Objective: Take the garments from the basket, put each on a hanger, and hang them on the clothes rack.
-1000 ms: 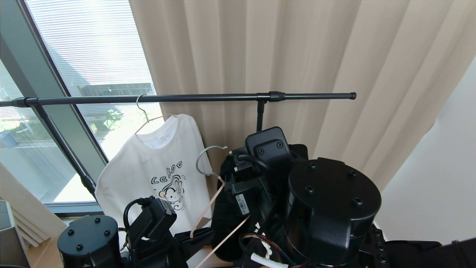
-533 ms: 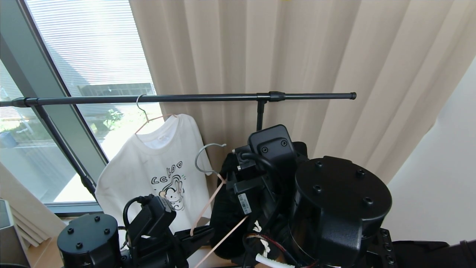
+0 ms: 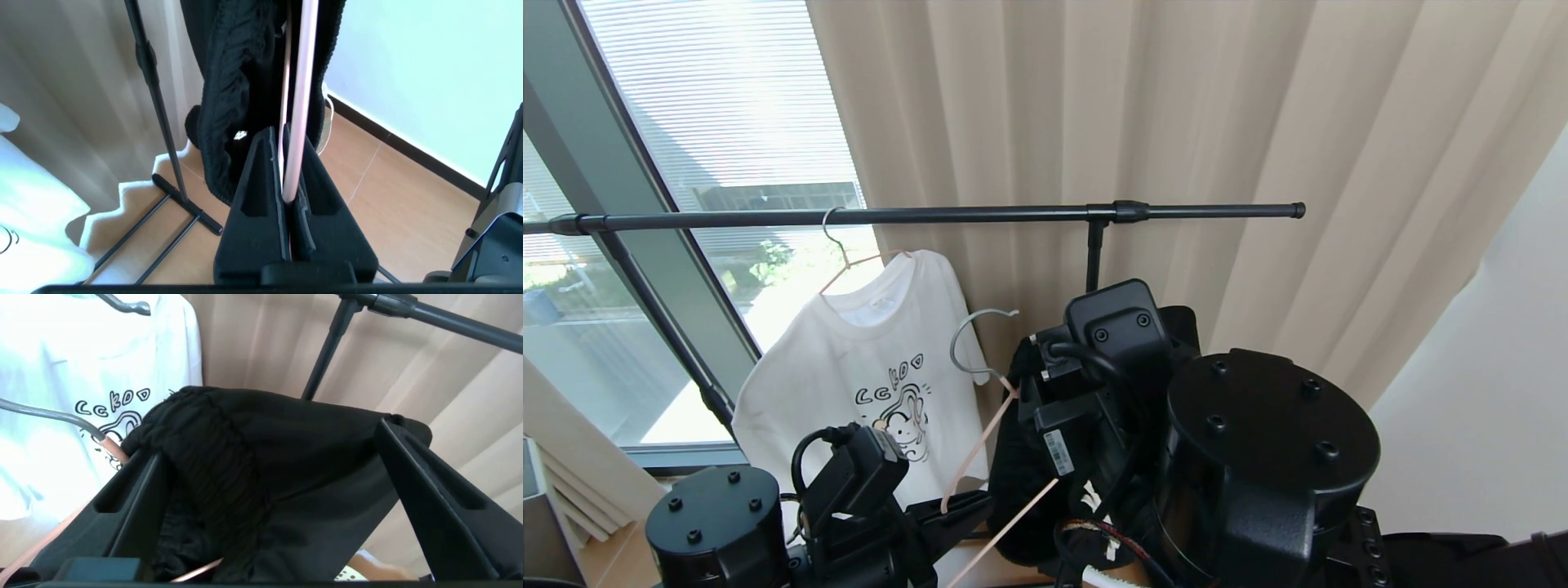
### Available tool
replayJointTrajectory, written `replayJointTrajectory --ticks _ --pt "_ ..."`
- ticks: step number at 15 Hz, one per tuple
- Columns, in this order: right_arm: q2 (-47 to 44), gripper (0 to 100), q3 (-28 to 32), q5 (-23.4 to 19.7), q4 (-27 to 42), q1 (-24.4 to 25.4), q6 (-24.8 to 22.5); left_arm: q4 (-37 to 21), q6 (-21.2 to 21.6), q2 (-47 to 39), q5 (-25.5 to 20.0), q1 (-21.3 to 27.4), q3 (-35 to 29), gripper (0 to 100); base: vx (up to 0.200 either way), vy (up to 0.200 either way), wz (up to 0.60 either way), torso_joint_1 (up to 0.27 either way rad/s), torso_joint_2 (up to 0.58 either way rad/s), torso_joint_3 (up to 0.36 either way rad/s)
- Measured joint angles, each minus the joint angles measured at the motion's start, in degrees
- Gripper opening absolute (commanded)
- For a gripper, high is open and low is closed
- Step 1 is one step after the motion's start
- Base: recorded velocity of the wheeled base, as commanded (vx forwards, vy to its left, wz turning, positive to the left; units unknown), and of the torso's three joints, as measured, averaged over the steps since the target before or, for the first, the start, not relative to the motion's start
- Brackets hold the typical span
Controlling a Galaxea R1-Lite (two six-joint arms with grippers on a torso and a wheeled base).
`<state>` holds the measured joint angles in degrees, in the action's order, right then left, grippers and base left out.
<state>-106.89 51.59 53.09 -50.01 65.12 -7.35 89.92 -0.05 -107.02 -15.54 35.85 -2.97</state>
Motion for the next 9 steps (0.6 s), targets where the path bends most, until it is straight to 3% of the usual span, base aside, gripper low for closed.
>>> replayJointTrajectory --ticks 9 --pt "0.79 100 -1.01 -0.35 0.0 0.72 -0.01 0.02 -1.04 0.02 -0.02 -0.35 -0.05 0 0.0 0.0 0.0 0.0 0.0 0.0"
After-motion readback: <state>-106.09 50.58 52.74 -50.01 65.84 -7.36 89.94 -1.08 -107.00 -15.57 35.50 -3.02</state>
